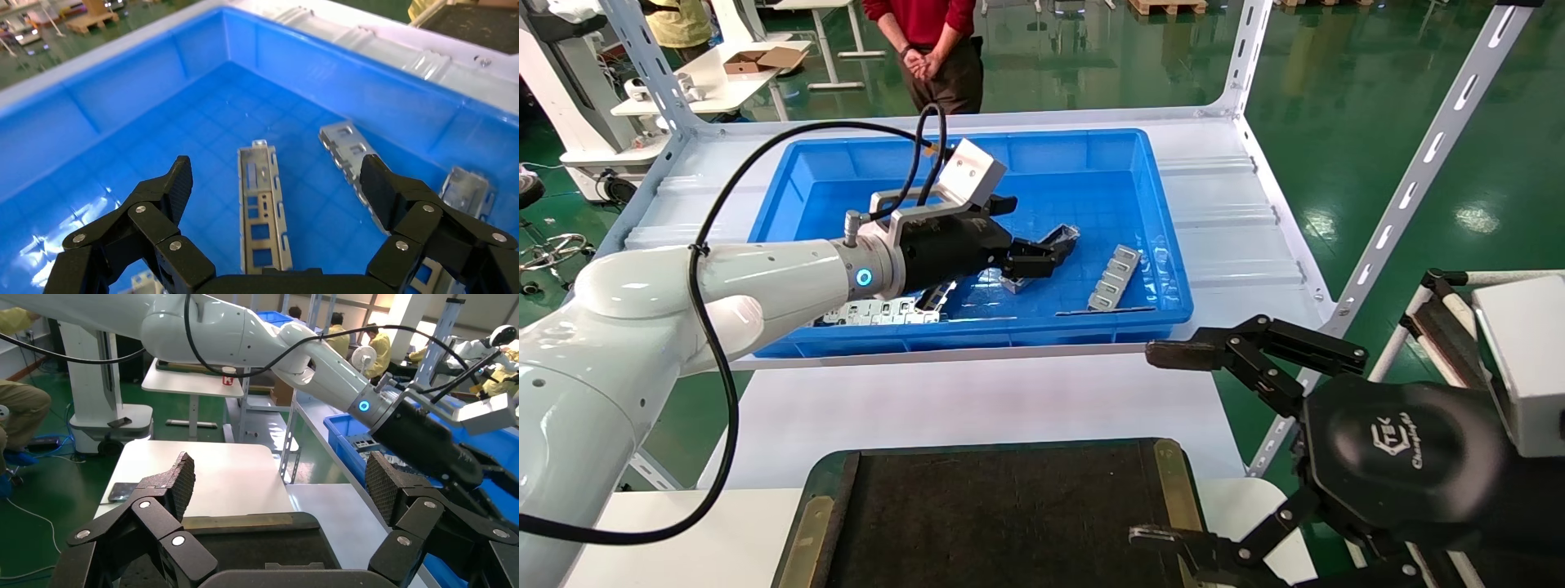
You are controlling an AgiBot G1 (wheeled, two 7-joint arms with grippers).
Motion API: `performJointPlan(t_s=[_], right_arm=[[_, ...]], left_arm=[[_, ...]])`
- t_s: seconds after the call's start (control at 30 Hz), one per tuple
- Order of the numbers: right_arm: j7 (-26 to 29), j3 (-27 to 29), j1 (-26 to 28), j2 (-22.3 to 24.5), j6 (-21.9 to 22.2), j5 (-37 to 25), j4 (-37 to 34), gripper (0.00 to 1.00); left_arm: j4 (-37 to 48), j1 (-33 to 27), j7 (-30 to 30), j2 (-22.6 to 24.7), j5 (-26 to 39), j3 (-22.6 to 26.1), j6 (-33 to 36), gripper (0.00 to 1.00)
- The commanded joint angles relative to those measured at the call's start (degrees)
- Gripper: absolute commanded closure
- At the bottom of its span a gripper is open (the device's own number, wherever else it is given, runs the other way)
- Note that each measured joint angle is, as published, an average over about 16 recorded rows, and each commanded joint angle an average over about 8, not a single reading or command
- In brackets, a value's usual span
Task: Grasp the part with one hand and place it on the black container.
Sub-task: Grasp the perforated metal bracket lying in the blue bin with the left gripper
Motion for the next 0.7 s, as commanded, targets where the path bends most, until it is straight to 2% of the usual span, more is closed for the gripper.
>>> performJointPlan(t_s=[0.03,0.1,0.13,0.7], right_arm=[[0.0,0.0,0.0,0.0,0.0,0.0,0.0,0.77],[0.0,0.0,0.0,0.0,0.0,0.0,0.0,1.0],[0.0,0.0,0.0,0.0,0.0,0.0,0.0,1.0],[0.0,0.0,0.0,0.0,0.0,0.0,0.0,1.0]], left_arm=[[-0.2,0.2,-0.6,0.1,-0.3,0.9,-0.5,0.76],[-0.6,0.5,-1.3,0.1,-0.5,2.1,-1.2,0.97],[-0.8,0.7,-1.6,0.1,-0.7,2.6,-1.6,1.0],[-3.4,2.1,-6.5,0.0,-4.3,11.4,-6.7,1.0]])
